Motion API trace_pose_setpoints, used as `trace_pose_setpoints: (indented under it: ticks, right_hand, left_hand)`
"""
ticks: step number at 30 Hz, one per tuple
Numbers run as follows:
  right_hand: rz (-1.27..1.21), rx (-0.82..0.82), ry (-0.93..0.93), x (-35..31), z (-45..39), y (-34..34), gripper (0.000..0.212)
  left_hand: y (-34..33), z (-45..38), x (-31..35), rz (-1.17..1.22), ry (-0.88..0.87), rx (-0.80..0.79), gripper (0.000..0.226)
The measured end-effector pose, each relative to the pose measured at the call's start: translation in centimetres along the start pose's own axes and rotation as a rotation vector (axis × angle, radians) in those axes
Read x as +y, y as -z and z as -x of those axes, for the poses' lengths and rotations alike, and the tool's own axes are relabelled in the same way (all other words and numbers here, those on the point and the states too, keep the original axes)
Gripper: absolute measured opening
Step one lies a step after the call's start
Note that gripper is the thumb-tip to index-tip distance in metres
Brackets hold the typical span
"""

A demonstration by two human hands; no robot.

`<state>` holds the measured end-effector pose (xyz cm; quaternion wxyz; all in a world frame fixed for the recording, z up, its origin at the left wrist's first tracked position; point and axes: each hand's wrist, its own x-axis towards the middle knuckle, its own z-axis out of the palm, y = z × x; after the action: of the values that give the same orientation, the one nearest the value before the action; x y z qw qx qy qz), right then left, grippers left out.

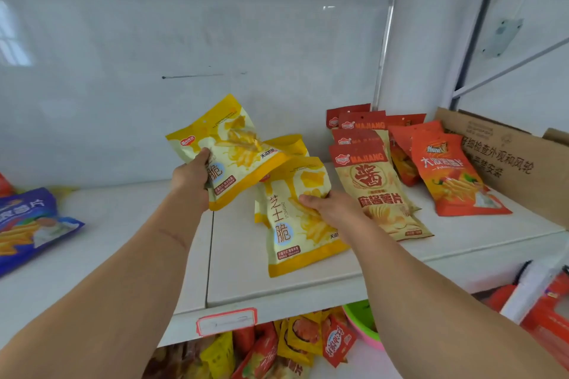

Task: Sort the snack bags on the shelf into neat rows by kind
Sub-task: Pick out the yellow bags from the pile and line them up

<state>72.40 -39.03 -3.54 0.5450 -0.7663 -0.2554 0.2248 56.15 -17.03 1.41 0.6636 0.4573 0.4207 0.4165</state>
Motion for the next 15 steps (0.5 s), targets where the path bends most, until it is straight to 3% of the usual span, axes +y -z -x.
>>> trace_pose_setpoints:
  ticks: [6,15]
  right_hand:
    - [0.130,0.112,0.025,0.6,-3.2,-2.1,0.061]
    - [0.155,0.238,0.022,0.5,-4.9,-3.4,0.058]
  left_hand:
    - [0.2,-1.8,0.2,0.052,0.007,-0.011,0.026]
    - [-0.1,-1.8,-2.1,-0.005,0.030,-0.073,0.025]
